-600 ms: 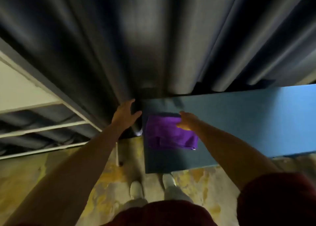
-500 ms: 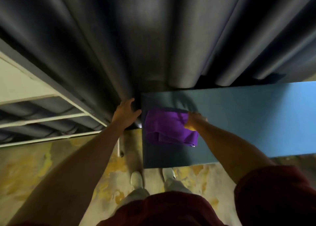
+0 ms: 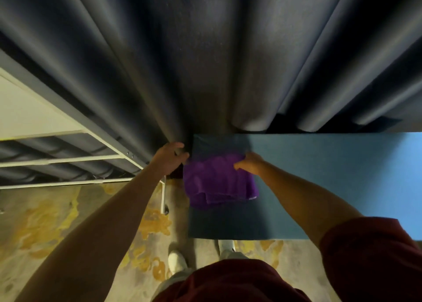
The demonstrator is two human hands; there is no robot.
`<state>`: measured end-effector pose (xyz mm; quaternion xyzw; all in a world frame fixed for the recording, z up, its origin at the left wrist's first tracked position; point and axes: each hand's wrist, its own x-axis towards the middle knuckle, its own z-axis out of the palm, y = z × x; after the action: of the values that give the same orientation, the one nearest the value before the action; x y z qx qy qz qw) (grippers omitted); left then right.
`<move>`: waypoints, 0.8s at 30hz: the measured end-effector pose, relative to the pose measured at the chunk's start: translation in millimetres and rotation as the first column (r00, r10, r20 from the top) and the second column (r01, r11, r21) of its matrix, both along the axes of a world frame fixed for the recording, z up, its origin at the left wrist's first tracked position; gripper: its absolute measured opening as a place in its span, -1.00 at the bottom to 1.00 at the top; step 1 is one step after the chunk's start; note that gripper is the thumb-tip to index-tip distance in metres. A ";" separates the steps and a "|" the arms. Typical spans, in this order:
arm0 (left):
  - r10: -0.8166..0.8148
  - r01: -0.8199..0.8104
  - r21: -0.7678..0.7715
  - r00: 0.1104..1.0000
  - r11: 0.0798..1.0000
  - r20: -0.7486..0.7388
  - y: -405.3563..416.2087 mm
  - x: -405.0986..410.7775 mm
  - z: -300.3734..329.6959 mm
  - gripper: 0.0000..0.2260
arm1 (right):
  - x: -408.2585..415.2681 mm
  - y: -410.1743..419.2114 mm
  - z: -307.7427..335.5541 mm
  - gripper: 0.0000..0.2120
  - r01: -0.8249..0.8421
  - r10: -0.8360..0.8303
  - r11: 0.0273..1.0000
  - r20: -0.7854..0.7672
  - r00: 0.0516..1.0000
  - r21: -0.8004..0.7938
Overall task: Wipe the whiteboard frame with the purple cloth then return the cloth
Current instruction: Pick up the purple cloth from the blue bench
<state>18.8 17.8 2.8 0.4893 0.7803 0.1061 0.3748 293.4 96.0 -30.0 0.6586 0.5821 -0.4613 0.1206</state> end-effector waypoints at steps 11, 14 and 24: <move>0.103 -0.190 0.395 0.967 0.899 0.231 -84.4 -110.1 143.2 -0.62 | -217.3 -15.6 208.8 -0.72 -0.322 0.582 0.799 -0.517 0.628 0.508; 0.136 -0.261 0.543 0.956 0.798 0.260 -127.4 -151.5 179.0 -0.83 | -260.7 -46.4 249.7 -0.75 -0.256 0.649 0.744 -0.577 0.496 0.617; 0.240 -0.366 0.716 0.931 0.595 0.276 -296.1 -307.4 260.7 -0.95 | -426.5 -216.4 297.8 -0.68 -0.345 0.499 0.855 -0.797 0.341 0.388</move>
<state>-288.6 -278.4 263.5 0.4507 0.7051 0.5202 0.1703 -133.1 -120.4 267.8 0.1590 0.7414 -0.6388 -0.1302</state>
